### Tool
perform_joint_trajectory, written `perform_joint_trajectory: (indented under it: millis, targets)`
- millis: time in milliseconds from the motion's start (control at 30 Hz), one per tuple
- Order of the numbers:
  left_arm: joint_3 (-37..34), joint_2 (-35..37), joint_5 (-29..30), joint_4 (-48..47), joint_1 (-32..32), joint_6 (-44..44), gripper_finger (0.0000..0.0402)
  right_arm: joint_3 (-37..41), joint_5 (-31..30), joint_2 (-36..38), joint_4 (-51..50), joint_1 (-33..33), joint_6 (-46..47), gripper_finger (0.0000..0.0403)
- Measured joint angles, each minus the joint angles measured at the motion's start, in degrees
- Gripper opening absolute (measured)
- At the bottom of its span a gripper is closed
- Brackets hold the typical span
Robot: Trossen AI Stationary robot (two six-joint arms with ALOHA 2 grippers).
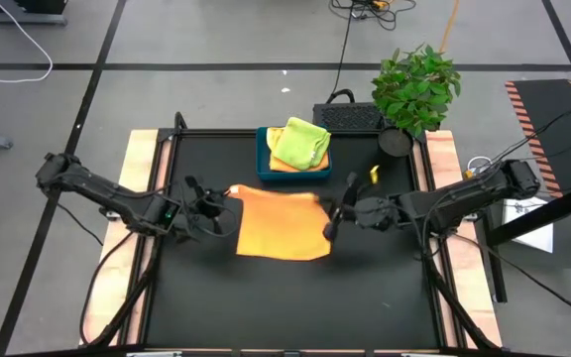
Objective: Fold microfiber towels
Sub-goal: Fold the orange microfiber cloth
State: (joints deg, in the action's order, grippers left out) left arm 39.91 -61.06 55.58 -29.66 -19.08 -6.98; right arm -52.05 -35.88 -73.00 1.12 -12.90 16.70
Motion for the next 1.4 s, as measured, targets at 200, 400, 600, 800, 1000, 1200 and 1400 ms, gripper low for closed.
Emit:
perform_joint_trajectory:
  millis: [200, 400, 600, 800, 1000, 1200, 1400]
  targets:
    - [-4.3, 0.0, -4.9, 4.4, -0.7, -2.1, 0.0004, 3.2, 4.6, -4.0, 0.3, -4.7, 3.7, 0.0000]
    - [-13.9, 0.0, -13.9, 19.2, -0.9, 1.5, 0.0004, 7.4, 4.6, -5.4, 0.4, -6.5, 3.6, 0.0000]
    - [-20.9, 0.0, -21.1, 34.0, -0.9, 7.1, 0.0004, 11.7, 5.8, -5.4, -0.2, -6.0, 3.2, 0.0000]
    - [-20.9, 0.0, -15.6, 39.4, -0.9, 14.5, 0.0003, 11.0, 1.2, -4.5, 1.1, -2.4, 0.4, 0.0000]
    - [-19.7, 0.0, -5.2, 46.7, -0.3, 24.2, 0.0003, 10.0, -8.6, -1.2, 1.0, 1.3, -6.7, 0.0000]
    - [-19.7, 0.0, -10.3, 43.1, 1.6, 20.7, 0.0002, 9.9, -7.0, 0.6, -0.3, 2.0, -7.8, 0.0000]
    - [-19.7, -0.6, -17.0, 34.2, 1.2, 14.8, 0.0002, 10.9, 4.9, -2.5, -1.4, -0.6, -4.0, 0.0000]
